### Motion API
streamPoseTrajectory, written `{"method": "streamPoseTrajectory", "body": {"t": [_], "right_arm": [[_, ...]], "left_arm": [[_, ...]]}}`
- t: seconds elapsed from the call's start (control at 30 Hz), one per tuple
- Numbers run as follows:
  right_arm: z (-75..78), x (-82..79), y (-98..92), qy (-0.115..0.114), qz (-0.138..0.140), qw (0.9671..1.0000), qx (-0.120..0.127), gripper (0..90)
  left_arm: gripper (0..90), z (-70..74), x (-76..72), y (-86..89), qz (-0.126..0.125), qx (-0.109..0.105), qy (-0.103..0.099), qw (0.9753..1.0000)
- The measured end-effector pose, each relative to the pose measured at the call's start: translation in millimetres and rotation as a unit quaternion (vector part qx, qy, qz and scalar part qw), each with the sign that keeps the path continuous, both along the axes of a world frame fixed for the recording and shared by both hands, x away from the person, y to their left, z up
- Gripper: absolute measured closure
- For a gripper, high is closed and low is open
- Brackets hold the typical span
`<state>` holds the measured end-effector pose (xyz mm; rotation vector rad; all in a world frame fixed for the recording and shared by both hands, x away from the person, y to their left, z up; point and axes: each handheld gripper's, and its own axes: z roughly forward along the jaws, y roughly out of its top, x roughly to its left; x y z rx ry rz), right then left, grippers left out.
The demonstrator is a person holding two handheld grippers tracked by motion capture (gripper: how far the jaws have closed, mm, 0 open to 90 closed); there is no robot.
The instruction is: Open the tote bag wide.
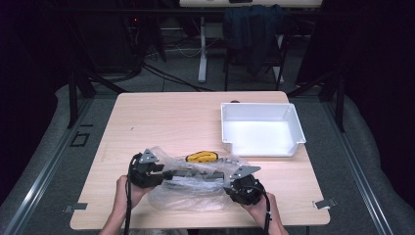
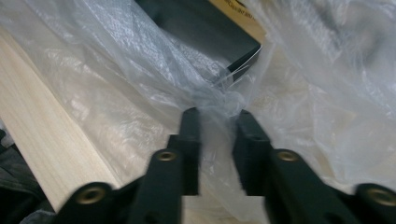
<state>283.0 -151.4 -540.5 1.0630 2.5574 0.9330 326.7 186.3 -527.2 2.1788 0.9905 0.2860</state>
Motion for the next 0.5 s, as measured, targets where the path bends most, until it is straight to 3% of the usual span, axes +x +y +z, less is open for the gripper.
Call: {"method": "streamPoseTrajectory", "body": {"t": [0.07, 0.13, 0.23, 0.27, 0.3, 0.37, 0.5], "right_arm": [[-1.0, -0.1, -1.5, 0.005, 0.005, 1.0, 0.006, 85.5], [-1.0, -0.3, -2.4, 0.008, 0.004, 0.9999, 0.006, 88.0], [-3.1, 0.8, -3.2, 0.016, 0.004, 0.9998, 0.008, 88.7], [-7.0, 3.1, -4.0, 0.027, 0.0, 0.9996, 0.008, 88.9], [-7.0, 3.1, -4.0, 0.027, 0.0, 0.9996, 0.008, 88.9], [-13.4, 7.1, -6.5, 0.039, -0.009, 0.9992, 0.002, 89.2], [-20.5, 10.3, -9.2, 0.054, -0.017, 0.9983, -0.014, 89.6]], "left_arm": [[79.5, -1.1, 0.4, 2.1, 0.008, -0.003, -0.009, 0.9999], [85.7, -3.0, 2.2, 5.8, 0.015, -0.016, -0.002, 0.9998], [88.1, -6.0, 5.1, 7.6, 0.032, -0.007, -0.003, 0.9994], [88.4, -11.2, 8.5, 6.9, 0.048, 0.015, -0.012, 0.9986], [88.5, -11.2, 8.5, 6.9, 0.048, 0.015, -0.012, 0.9986], [88.6, -21.7, 12.7, 1.8, 0.056, 0.052, -0.009, 0.997], [88.7, -36.0, 15.4, -2.2, 0.065, 0.094, -0.009, 0.9934]]}}
